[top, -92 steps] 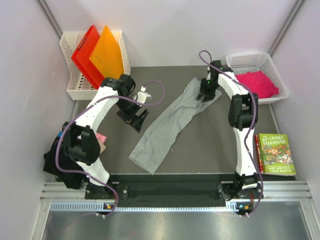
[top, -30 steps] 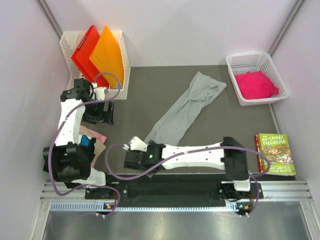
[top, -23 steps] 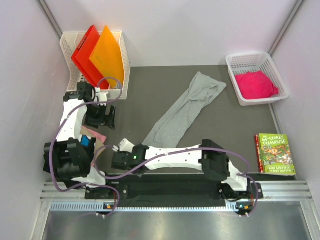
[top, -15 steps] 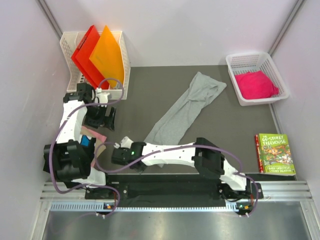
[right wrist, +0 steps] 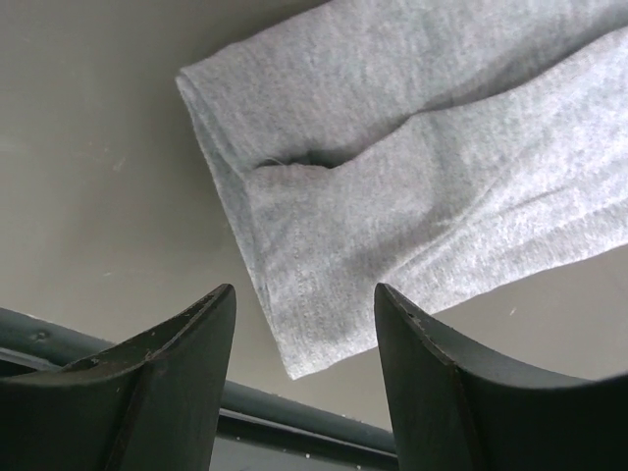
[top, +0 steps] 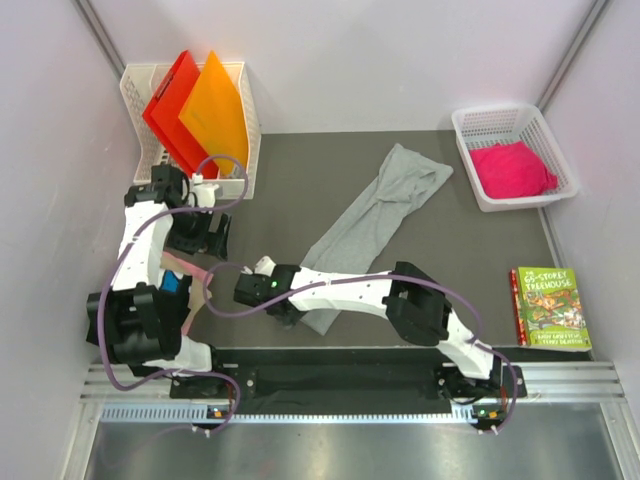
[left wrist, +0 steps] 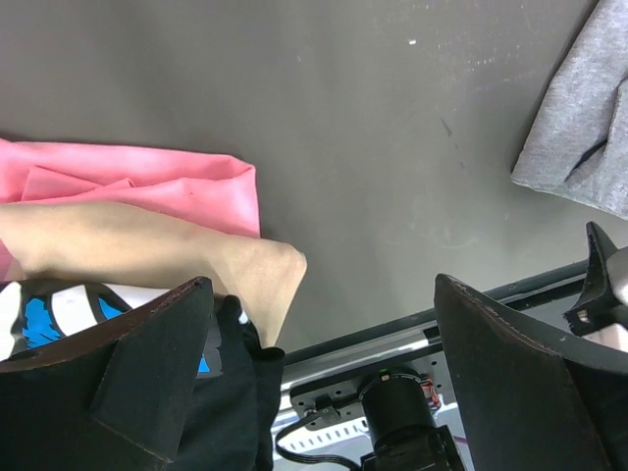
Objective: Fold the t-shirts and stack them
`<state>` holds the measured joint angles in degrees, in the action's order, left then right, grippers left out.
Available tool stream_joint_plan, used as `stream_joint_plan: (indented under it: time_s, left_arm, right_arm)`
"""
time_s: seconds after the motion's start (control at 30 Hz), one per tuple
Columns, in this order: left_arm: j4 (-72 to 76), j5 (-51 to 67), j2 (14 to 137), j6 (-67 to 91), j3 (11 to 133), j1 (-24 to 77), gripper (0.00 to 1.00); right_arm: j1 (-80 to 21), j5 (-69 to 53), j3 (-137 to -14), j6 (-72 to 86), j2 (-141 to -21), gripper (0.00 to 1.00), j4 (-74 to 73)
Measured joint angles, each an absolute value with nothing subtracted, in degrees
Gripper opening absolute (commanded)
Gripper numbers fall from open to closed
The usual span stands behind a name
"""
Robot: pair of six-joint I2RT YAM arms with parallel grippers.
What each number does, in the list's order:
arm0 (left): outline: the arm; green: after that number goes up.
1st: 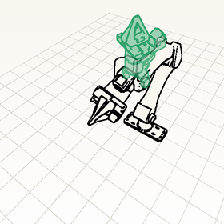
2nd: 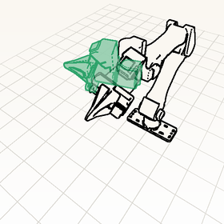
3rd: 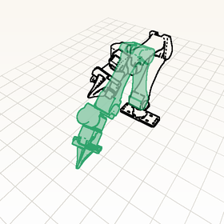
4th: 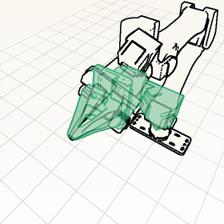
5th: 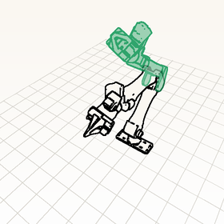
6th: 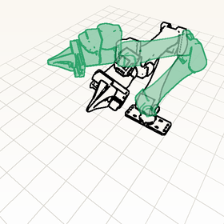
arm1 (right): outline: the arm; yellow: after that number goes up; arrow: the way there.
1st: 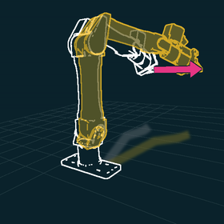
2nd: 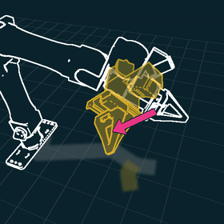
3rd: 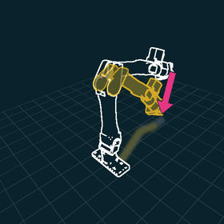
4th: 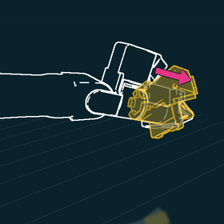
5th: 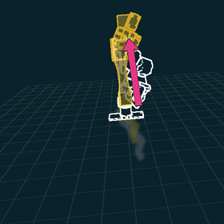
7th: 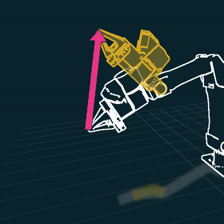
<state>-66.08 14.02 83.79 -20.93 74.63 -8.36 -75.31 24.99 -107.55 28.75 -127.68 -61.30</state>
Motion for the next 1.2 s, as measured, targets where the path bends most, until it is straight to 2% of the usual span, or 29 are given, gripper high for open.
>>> stream_joint_plan:
  time_s: [0.43, 1.2]
  left_arm:
    - [-65.95, 14.02, 83.92, -20.49, 75.02, -8.47, 0.99]
    - [-65.93, 14.26, 83.92, -20.1, 75.0, -8.47, 0.99]
  right_arm:
    - [-75.2, 21.96, -102.39, 27.4, -127.68, 0.58, -57.54]
    - [-72.29, 18.61, -103.18, 22.5, -128.14, 0.55, -53.95]
